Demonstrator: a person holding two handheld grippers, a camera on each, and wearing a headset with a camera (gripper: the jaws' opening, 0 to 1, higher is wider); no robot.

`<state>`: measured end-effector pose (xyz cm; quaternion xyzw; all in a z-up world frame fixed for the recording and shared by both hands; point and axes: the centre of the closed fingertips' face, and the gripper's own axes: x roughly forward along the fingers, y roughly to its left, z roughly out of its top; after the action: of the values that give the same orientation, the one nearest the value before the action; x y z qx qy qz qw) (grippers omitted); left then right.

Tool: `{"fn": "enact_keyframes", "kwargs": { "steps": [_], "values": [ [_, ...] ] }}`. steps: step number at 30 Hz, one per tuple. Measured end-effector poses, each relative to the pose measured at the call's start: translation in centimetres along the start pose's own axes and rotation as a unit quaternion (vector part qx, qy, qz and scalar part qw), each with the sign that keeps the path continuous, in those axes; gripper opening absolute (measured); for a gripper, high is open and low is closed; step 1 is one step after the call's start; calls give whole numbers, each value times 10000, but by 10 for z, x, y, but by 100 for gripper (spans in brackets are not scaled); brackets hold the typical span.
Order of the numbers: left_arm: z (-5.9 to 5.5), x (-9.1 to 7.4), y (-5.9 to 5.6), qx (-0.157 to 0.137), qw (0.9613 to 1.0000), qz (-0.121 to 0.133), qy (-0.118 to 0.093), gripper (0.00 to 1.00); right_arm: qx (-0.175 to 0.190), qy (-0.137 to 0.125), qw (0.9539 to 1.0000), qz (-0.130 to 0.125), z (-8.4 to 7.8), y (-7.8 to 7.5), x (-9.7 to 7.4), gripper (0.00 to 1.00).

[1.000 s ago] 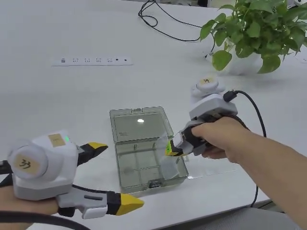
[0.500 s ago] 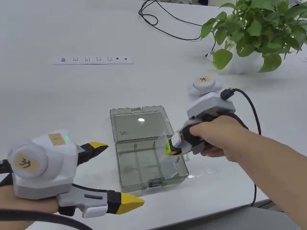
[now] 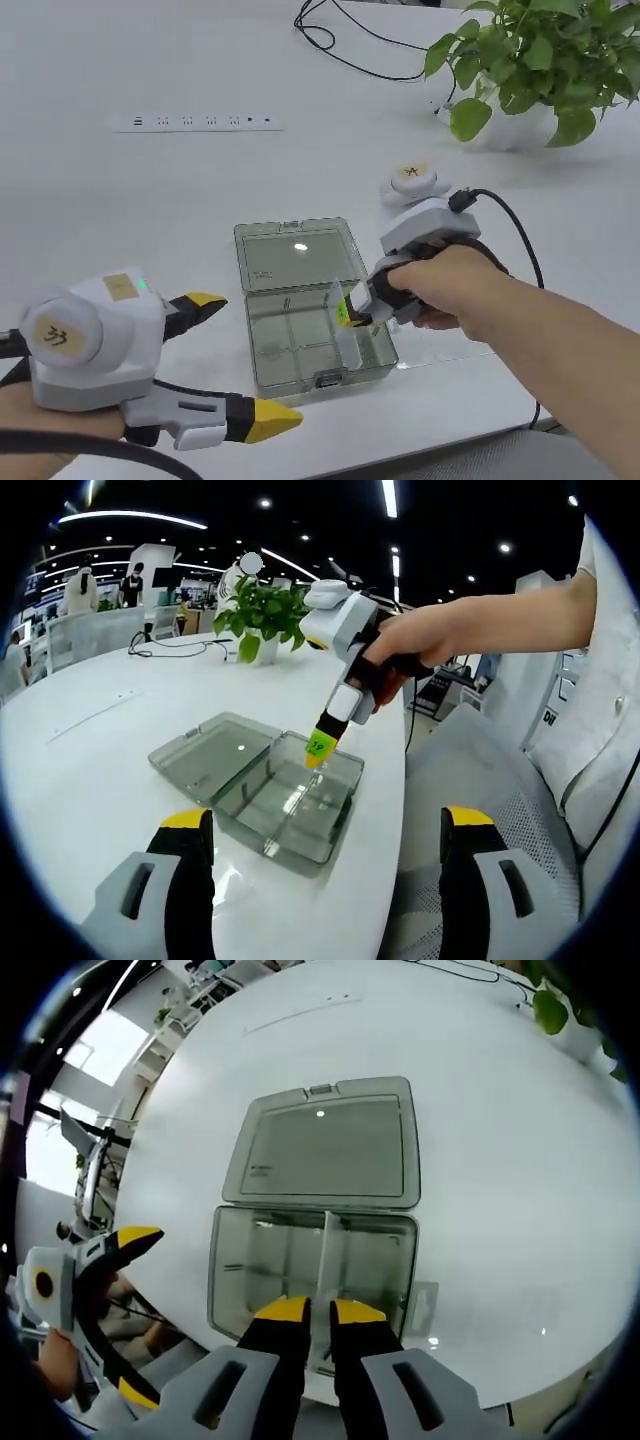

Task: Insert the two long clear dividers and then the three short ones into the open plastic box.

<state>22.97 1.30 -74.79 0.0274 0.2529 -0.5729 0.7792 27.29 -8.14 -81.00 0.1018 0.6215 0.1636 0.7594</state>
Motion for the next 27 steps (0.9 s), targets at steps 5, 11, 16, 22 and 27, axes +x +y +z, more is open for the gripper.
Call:
{"fn": "enact_keyframes", "kwargs": {
  "steps": [5,11,16,22,27],
  "values": [
    [-1,0,0,18,10000,7,23,98,-41,-9,10000,31,-1,-1,4,10],
    [-3,1,1,50,10000,19,60,100,-89,-49,9999,67,-2,-3,9,10],
    [-4,1,3,81,9999,39,81,100,-80,-83,9999,115,-4,-4,11,10],
    [-4,0,3,86,9999,79,88,100,-106,-119,9997,171,-5,-3,12,10],
    [-2,0,1,94,9999,91,76,100,-174,-157,9995,218,-6,-3,11,11]
  ]
}}
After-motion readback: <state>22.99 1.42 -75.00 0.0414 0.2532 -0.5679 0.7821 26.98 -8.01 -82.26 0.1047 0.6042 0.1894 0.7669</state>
